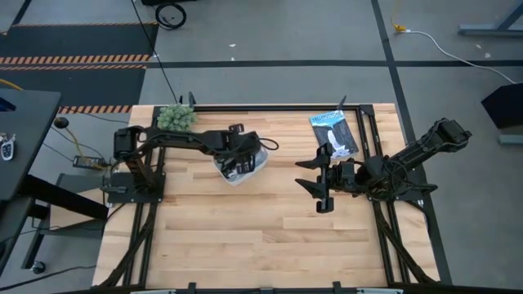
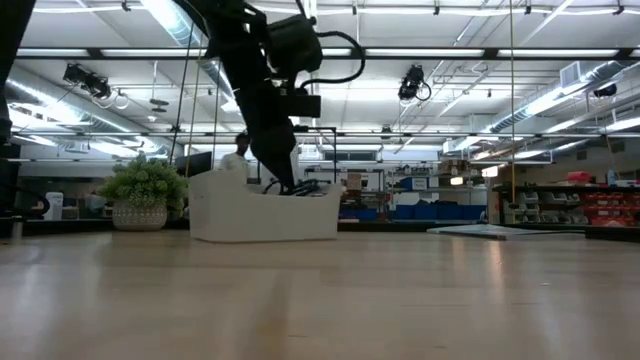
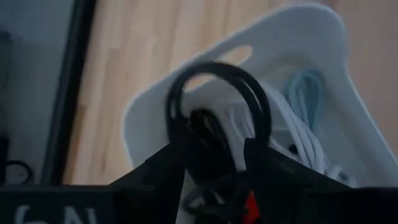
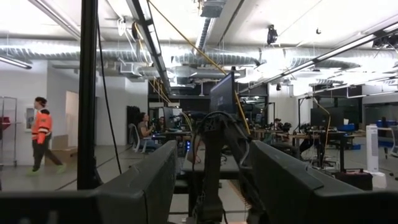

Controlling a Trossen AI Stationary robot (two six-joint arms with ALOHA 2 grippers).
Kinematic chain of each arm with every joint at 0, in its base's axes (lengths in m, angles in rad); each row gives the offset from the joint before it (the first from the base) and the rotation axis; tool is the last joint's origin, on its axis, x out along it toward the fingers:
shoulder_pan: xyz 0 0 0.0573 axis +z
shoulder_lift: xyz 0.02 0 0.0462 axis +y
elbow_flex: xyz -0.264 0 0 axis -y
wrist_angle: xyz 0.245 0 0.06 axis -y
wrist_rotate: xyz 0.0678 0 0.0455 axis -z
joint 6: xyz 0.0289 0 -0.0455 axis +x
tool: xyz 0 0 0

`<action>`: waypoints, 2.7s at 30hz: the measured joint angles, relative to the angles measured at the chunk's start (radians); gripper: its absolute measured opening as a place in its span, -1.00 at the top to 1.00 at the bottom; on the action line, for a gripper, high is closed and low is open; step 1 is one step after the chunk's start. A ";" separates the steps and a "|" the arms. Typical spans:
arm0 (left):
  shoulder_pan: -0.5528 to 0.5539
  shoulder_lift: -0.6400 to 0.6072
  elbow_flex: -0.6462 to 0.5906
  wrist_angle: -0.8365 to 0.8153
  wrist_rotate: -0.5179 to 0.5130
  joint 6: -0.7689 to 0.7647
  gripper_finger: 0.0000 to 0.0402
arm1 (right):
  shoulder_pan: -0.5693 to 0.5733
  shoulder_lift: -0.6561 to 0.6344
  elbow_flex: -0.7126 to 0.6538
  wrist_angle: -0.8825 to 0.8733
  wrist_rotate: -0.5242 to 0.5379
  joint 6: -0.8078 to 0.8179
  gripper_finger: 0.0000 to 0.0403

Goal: Pick and place USB-C Cables
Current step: Put the black cable charger into the white bin, then return to home position

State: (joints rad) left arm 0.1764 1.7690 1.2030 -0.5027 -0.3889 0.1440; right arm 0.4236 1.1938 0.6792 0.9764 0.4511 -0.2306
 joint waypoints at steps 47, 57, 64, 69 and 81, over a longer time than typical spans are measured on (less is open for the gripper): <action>-0.484 -0.620 -0.299 -0.109 0.025 -0.370 0.14 | -0.022 -0.158 -0.320 0.174 0.076 -0.007 0.08; -0.520 -0.861 -0.452 0.046 -0.051 -0.430 0.14 | -0.026 -0.244 -0.483 0.339 0.081 0.007 0.09; -0.570 -1.036 -0.527 0.075 -0.133 -0.506 0.14 | -0.026 -0.288 -0.553 0.369 0.085 0.022 0.09; -0.622 -1.140 -0.580 0.092 -0.227 -0.551 0.14 | -0.026 -0.307 -0.614 0.424 0.085 0.021 0.09; -0.669 -1.207 -0.733 0.263 -0.250 -0.585 0.14 | -0.027 -0.311 -0.674 0.501 0.102 0.023 0.09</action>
State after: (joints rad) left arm -0.4924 0.5617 0.4700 -0.2393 -0.6392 -0.4412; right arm 0.3969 0.8825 0.0055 1.4773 0.5527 -0.2077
